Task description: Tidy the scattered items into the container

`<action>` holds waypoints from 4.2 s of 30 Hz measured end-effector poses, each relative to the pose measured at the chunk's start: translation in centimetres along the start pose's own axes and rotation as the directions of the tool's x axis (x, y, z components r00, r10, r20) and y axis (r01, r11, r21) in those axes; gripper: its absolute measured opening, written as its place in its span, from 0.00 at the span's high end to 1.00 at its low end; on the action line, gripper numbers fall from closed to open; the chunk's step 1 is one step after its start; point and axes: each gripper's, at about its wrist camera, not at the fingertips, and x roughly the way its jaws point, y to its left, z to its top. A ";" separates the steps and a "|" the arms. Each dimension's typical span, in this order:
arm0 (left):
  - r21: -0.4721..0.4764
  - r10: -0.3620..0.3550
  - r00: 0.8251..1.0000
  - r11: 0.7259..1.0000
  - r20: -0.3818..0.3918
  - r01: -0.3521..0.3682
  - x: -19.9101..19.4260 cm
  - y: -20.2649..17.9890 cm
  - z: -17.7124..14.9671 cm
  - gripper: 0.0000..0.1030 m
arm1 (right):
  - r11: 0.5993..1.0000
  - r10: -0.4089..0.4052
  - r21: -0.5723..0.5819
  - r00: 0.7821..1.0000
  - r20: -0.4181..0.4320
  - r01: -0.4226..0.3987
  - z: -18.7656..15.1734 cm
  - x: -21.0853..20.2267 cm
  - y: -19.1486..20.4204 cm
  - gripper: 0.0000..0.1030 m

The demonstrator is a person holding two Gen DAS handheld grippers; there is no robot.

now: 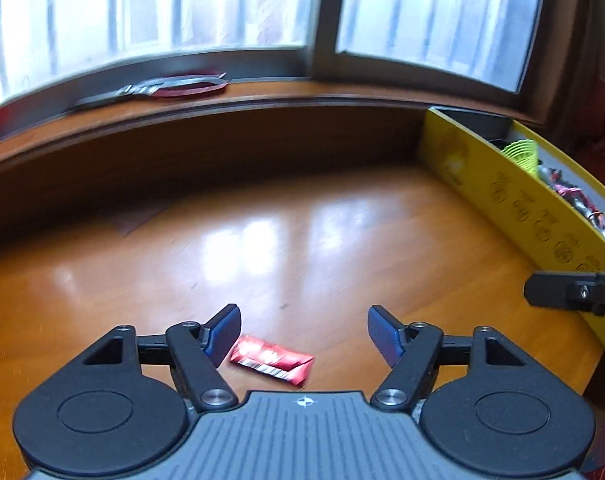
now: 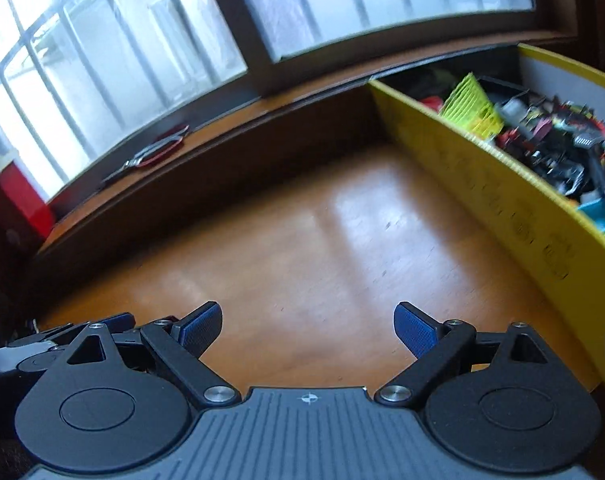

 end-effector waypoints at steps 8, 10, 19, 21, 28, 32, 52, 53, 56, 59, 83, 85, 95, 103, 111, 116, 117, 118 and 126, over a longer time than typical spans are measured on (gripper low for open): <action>0.019 -0.061 0.998 0.998 -0.033 0.061 1.6 4.8 -2.0 0.58 | 1.000 0.007 0.012 0.997 -0.075 -0.006 -2.6 1.0 2.8 0.09; 0.030 -0.104 0.993 0.994 -0.055 0.105 2.1 5.0 -1.9 0.70 | 0.999 -0.009 0.032 0.998 -0.067 0.011 -2.8 0.8 2.7 0.09; 0.102 -0.267 0.956 0.955 -0.121 0.280 2.3 2.5 -2.2 0.82 | 0.987 -0.108 0.121 0.994 -0.005 0.108 -3.7 -1.3 0.3 0.09; 0.119 -0.307 0.941 0.939 -0.141 0.324 2.3 1.1 -2.4 0.82 | 0.982 -0.135 0.133 0.991 0.007 0.133 -4.1 -2.0 -0.3 0.09; 0.205 -0.433 0.876 0.856 -0.214 0.474 2.0 -3.7 -3.4 0.82 | 0.956 -0.200 0.219 0.980 0.002 0.194 -6.2 -4.1 -3.3 0.11; 0.257 -0.486 0.837 0.800 -0.252 0.542 2.2 -6.5 -3.8 0.82 | 0.922 -0.237 0.313 0.972 -0.001 0.225 -7.7 -5.1 -5.2 0.11; 0.203 -0.331 0.929 0.910 -0.165 0.361 2.0 -3.4 -1.2 0.76 | 0.984 -0.155 -0.077 0.987 0.049 0.159 -5.4 1.8 -1.3 0.36; 0.198 -0.323 0.932 0.915 -0.163 0.352 1.9 -3.0 -1.2 0.76 | 0.979 -0.164 -0.112 0.985 0.047 0.168 -5.5 2.4 -0.9 0.36; 0.190 -0.315 0.936 0.920 -0.159 0.342 1.7 -2.3 -1.2 0.74 | 0.963 -0.197 -0.180 0.979 0.054 0.203 -5.8 3.4 0.0 0.36; 0.197 -0.324 0.932 0.915 -0.164 0.352 1.7 -2.4 -1.2 0.74 | 0.940 -0.236 -0.235 0.969 0.075 0.247 -6.1 3.6 0.4 0.48; 0.342 -0.420 0.876 0.808 -0.235 0.479 1.6 -7.3 -2.9 0.66 | 0.887 -0.462 0.075 0.879 0.118 0.456 -8.9 -1.6 -5.2 0.42; 0.344 -0.423 0.876 0.806 -0.234 0.481 1.6 -7.2 -2.9 0.65 | 0.886 -0.462 0.117 0.877 0.133 0.449 -8.9 -2.6 -5.3 0.29; 0.344 -0.430 0.874 0.804 -0.228 0.486 1.2 -7.2 -3.0 0.63 | 0.868 -0.490 0.119 0.871 0.041 0.482 -8.9 -1.5 -5.5 0.22; 0.344 -0.428 0.876 0.806 -0.225 0.482 1.0 -6.9 -3.1 0.63 | 0.885 -0.438 0.193 0.898 0.039 0.424 -9.3 -2.1 -6.5 0.41; 0.352 -0.434 0.870 0.797 -0.232 0.491 1.0 -7.1 -3.2 0.62 | 0.880 -0.443 0.213 0.895 0.052 0.424 -9.7 -2.7 -6.3 0.49; 0.354 -0.439 0.867 0.792 -0.237 0.498 1.0 -7.2 -3.1 0.61 | 0.875 -0.448 0.234 0.892 0.066 0.423 -9.6 -3.5 -6.5 0.69; 0.355 -0.439 0.866 0.791 -0.238 0.499 1.0 -7.3 -3.1 0.61 | 0.874 -0.450 0.237 0.890 0.069 0.424 -9.6 -3.6 -6.6 0.71; 0.356 -0.440 0.866 0.790 -0.239 0.500 1.0 -7.3 -3.0 0.61 | 0.872 -0.454 0.238 0.889 0.067 0.427 -9.6 -3.6 -6.6 0.73; 0.363 -0.439 0.863 0.784 -0.249 0.503 1.2 -8.1 -2.5 0.60 | 0.875 -0.419 0.290 0.906 0.056 0.387 -9.5 -4.0 -7.1 0.92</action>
